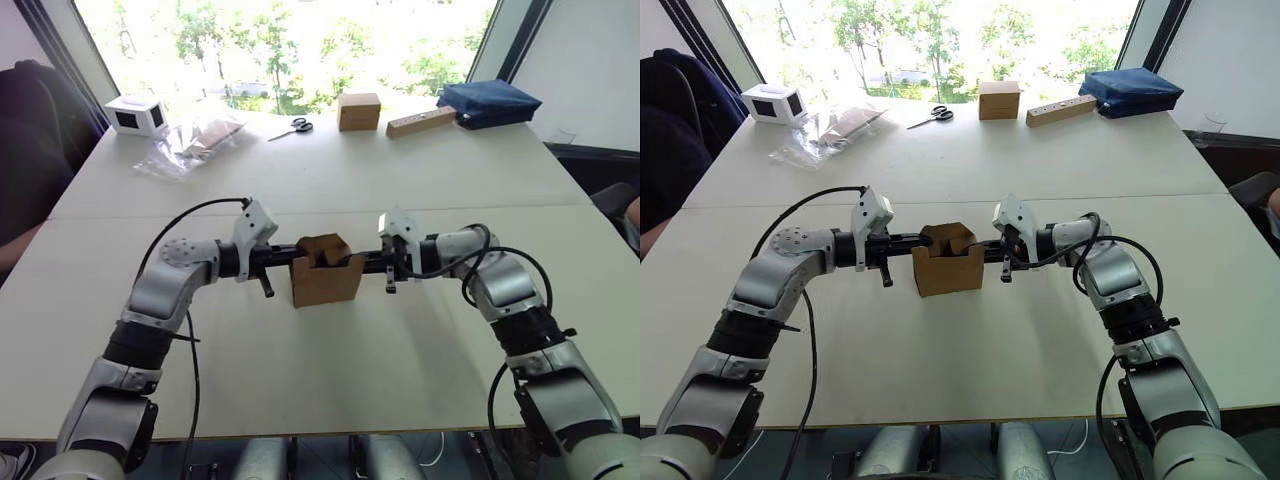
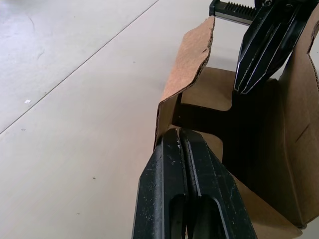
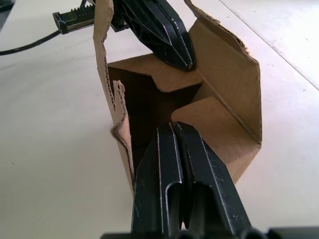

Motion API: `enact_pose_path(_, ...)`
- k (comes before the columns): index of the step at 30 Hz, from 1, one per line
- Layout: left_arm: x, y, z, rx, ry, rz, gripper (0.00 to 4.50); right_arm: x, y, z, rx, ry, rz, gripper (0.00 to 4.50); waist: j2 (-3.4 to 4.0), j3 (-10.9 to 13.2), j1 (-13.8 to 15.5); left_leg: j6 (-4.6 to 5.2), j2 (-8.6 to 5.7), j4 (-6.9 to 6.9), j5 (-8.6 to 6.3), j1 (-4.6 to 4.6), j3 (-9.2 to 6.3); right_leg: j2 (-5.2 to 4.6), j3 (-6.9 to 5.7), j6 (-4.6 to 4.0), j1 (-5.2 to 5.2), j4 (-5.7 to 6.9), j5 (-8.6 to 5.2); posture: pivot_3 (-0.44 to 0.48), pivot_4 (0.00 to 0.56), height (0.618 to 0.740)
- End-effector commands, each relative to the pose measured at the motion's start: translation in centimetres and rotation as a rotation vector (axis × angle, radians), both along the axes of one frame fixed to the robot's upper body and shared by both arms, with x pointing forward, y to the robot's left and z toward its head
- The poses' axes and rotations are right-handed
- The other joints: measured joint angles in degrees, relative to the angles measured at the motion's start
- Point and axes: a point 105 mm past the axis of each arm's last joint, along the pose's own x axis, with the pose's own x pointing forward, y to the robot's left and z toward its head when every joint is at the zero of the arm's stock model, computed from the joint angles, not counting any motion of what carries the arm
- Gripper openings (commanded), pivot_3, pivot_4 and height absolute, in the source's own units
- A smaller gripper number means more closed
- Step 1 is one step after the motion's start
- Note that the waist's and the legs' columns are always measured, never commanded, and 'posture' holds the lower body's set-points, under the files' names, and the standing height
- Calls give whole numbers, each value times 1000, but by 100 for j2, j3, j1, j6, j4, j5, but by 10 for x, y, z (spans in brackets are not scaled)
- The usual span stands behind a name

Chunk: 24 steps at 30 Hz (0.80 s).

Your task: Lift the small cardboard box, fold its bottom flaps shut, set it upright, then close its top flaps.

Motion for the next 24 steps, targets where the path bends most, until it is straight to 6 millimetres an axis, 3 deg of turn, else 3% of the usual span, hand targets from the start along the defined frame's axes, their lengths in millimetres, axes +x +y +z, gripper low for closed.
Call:
enact_pose_path(1, -1, -2, 5, 14, -35, -24, 27, 4, 3, 10, 2, -58, -12, 0, 0, 0, -3, 0, 0, 0, 0, 0, 0, 0, 0, 0, 0, 0, 0, 0, 150, 740)
enact_pose_path(10, -5, -4, 1, 20, -36, -38, 27, 8, -1, 18, 34, -77, -46, 0, 0, 0, -7, 0, 0, 0, 0, 0, 0, 0, 0, 0, 0, 0, 0, 0, 150, 740)
enact_pose_path(16, -3, 0, 7, -25, -49, -11, 27, 15, -26, 65, 164, -164, -153, 0, 0, 0, 1, 0, 0, 0, 0, -1, 0, 0, 0, 0, 0, 0, 0, 0, 150, 740)
enact_pose_path(21, -3, 0, 17, -75, -67, -4, 27, -3, -36, 94, 199, -220, -160, 0, 0, 0, 18, 1, 0, -3, -1, -3, -2, -1, 0, 0, -3, -2, 0, 0, 150, 740)
enact_pose_path(24, -5, 1, 23, -92, -76, -9, 27, -18, -32, 91, 163, -226, -139, 0, 0, 0, 13, 29, 1, -5, -16, -3, -3, -1, 0, 0, -4, -1, 0, 0, 150, 740)
